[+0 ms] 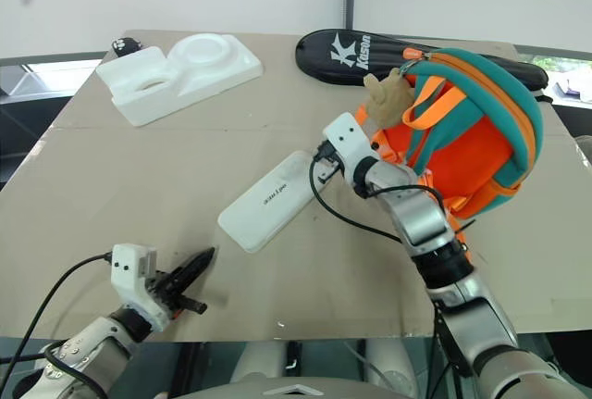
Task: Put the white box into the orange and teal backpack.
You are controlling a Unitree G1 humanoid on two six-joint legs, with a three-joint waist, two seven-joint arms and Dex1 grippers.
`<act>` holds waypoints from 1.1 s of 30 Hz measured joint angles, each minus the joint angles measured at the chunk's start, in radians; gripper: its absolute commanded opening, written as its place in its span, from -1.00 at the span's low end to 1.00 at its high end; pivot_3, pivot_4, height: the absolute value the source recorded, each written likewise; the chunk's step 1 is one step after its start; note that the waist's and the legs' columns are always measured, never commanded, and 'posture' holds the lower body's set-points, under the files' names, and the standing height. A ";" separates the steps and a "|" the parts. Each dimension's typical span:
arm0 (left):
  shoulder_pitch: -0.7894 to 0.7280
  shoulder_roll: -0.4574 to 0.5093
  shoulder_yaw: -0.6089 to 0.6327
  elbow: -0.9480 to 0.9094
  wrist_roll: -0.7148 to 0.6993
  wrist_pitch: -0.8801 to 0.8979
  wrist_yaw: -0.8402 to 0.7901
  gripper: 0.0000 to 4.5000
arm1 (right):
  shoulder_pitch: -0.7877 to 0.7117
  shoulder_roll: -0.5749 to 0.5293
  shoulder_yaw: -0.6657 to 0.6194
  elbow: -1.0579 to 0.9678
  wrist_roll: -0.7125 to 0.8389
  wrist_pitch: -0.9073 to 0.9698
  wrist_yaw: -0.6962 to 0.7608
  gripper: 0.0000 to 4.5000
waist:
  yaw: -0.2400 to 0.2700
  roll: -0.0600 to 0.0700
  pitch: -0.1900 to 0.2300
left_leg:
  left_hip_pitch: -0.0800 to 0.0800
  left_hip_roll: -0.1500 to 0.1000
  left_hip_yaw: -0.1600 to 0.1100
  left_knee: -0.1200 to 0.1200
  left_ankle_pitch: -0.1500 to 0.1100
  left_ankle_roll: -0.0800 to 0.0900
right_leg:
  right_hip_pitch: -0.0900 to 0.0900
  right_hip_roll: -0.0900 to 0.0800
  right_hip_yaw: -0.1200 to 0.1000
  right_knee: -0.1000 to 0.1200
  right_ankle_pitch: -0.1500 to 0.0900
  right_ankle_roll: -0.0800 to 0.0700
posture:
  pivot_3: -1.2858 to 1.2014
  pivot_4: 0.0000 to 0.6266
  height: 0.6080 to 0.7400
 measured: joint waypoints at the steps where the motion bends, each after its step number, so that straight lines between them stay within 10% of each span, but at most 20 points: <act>1: -0.009 -0.010 -0.014 -0.001 0.003 0.003 0.016 -0.99 | -0.017 0.005 0.004 0.060 -0.017 -0.025 -0.004 -0.99 | 0.001 0.000 0.000 | 0.000 0.000 0.000 0.001 0.000 0.000 | 0.000 0.000 0.000 -0.001 0.000 0.000 | 0.03 -0.52 1.00; 12: -0.159 0.005 -0.056 -0.004 0.042 0.082 0.152 -0.99 | -0.138 -0.010 0.002 0.479 -0.044 -0.308 0.359 -0.99 | -0.007 0.002 0.001 | 0.001 0.002 -0.001 0.000 0.000 0.000 | 0.000 0.003 0.000 0.001 0.001 0.001 | 0.03 -0.52 1.00; 19: -0.295 0.190 -0.016 0.122 0.049 0.128 0.048 -0.99 | 0.070 -0.141 -0.007 0.140 0.013 -0.230 0.583 -0.99 | 0.001 0.003 0.002 | 0.000 0.001 -0.002 0.000 0.000 0.000 | 0.000 0.002 -0.002 0.001 0.001 0.001 | 0.03 -0.52 1.00; 26: -0.372 0.318 -0.070 0.182 0.036 0.140 -0.150 -0.99 | 0.384 -0.257 -0.077 -0.321 0.021 -0.018 0.509 -0.99 | 0.006 0.003 0.001 | 0.000 0.001 -0.001 -0.001 0.000 -0.001 | 0.000 0.000 -0.003 0.000 0.000 0.000 | 0.03 -0.52 1.00; 33: -0.398 0.415 0.001 0.242 -0.106 0.262 -0.301 0.20 | 0.462 -0.307 -0.120 -0.498 0.021 0.116 0.419 -1.00 | -0.004 0.003 0.002 | 0.002 0.001 -0.001 0.000 0.000 -0.001 | 0.000 0.001 -0.002 0.001 0.000 0.000 | 0.03 -0.52 1.00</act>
